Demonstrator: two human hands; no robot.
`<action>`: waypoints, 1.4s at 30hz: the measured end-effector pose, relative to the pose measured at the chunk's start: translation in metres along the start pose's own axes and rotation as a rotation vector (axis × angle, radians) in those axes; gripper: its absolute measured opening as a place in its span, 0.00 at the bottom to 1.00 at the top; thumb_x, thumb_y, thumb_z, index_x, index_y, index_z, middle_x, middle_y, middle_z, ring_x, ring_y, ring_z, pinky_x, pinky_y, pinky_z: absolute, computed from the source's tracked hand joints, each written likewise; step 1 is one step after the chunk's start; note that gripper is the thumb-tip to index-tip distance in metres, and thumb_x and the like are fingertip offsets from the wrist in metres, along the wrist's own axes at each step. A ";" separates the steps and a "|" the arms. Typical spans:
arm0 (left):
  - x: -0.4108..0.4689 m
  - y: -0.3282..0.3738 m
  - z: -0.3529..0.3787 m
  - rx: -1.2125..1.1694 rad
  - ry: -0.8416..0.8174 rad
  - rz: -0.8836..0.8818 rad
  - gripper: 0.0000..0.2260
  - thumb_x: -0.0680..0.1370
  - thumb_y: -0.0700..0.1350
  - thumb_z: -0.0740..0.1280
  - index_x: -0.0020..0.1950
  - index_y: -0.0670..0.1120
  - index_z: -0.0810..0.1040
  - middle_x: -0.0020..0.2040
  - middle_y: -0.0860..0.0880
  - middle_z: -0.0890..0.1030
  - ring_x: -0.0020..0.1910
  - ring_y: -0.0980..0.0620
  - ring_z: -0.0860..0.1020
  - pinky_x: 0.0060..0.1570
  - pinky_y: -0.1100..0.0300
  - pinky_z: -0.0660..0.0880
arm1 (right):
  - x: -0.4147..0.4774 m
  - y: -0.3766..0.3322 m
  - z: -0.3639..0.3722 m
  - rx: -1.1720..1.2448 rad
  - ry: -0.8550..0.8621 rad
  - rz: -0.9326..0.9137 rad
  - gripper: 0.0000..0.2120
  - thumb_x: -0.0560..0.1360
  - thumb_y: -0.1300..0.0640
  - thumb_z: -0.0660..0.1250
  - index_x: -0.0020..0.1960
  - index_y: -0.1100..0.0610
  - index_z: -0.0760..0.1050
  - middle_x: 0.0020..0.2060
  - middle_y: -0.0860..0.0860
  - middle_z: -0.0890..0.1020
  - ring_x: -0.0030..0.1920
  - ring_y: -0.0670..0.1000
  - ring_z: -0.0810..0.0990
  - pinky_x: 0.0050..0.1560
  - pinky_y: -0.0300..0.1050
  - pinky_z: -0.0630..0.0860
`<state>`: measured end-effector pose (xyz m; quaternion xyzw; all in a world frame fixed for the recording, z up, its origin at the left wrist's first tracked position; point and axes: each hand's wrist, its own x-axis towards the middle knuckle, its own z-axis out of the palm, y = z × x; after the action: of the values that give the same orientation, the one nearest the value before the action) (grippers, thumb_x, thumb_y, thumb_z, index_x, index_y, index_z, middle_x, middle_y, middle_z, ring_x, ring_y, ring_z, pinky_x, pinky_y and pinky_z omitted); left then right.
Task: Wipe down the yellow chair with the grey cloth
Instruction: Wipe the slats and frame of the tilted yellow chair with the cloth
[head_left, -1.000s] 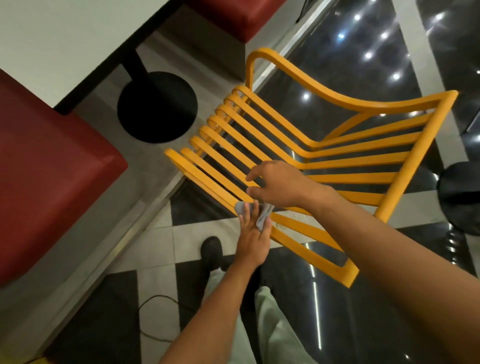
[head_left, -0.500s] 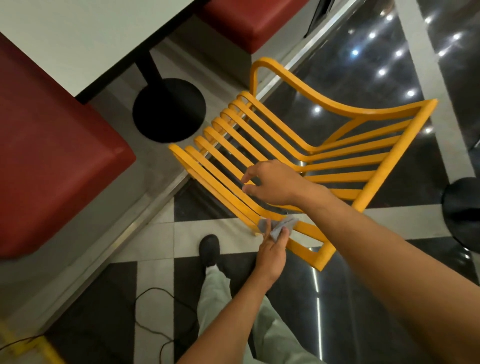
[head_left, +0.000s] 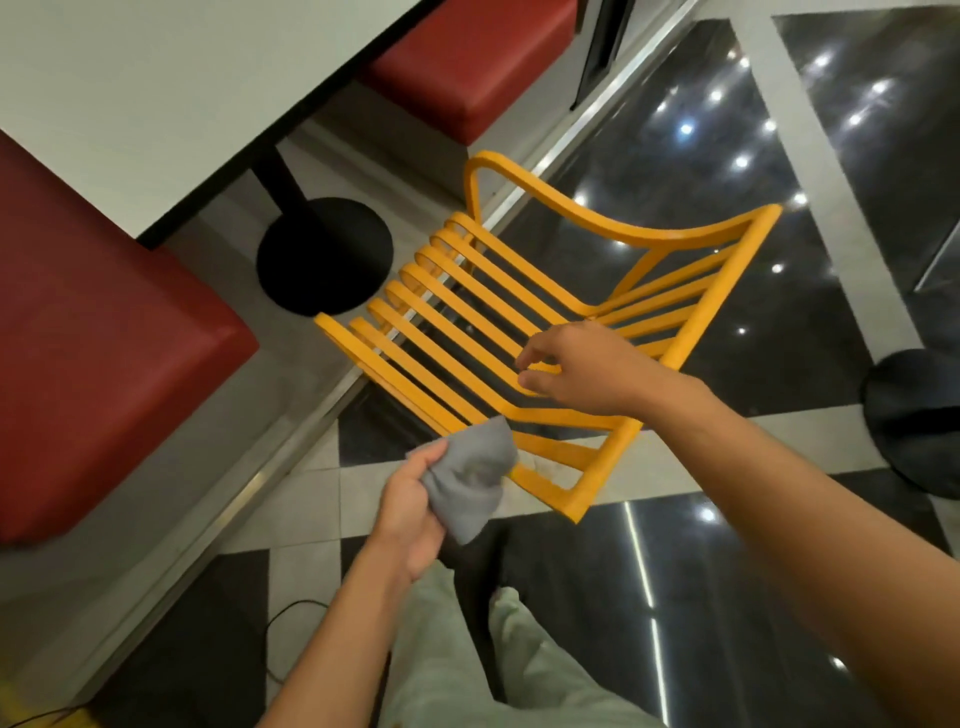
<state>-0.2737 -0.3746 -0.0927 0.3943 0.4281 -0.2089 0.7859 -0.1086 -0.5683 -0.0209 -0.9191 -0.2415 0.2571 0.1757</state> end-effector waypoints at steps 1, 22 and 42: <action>0.010 0.007 -0.007 0.017 0.044 0.054 0.19 0.82 0.49 0.63 0.67 0.39 0.80 0.64 0.36 0.83 0.58 0.42 0.83 0.53 0.50 0.79 | -0.005 0.005 -0.003 -0.001 0.013 0.008 0.13 0.79 0.42 0.67 0.60 0.45 0.82 0.56 0.45 0.85 0.57 0.48 0.82 0.53 0.48 0.80; -0.048 -0.067 0.080 0.250 -0.033 -0.050 0.33 0.77 0.64 0.66 0.77 0.48 0.71 0.73 0.48 0.77 0.71 0.49 0.75 0.77 0.47 0.66 | -0.050 0.033 0.005 0.068 0.048 0.034 0.13 0.77 0.56 0.67 0.59 0.46 0.84 0.58 0.44 0.85 0.61 0.48 0.80 0.60 0.49 0.78; -0.054 -0.080 0.085 1.203 -0.351 0.301 0.30 0.84 0.65 0.49 0.78 0.68 0.33 0.80 0.63 0.29 0.81 0.56 0.34 0.82 0.44 0.45 | -0.097 0.027 -0.006 0.291 0.276 0.317 0.13 0.67 0.54 0.71 0.51 0.44 0.85 0.51 0.40 0.85 0.55 0.45 0.81 0.57 0.43 0.77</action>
<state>-0.3137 -0.4909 -0.0551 0.7816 0.0412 -0.3615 0.5067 -0.1688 -0.6429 0.0093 -0.9369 -0.0285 0.1856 0.2950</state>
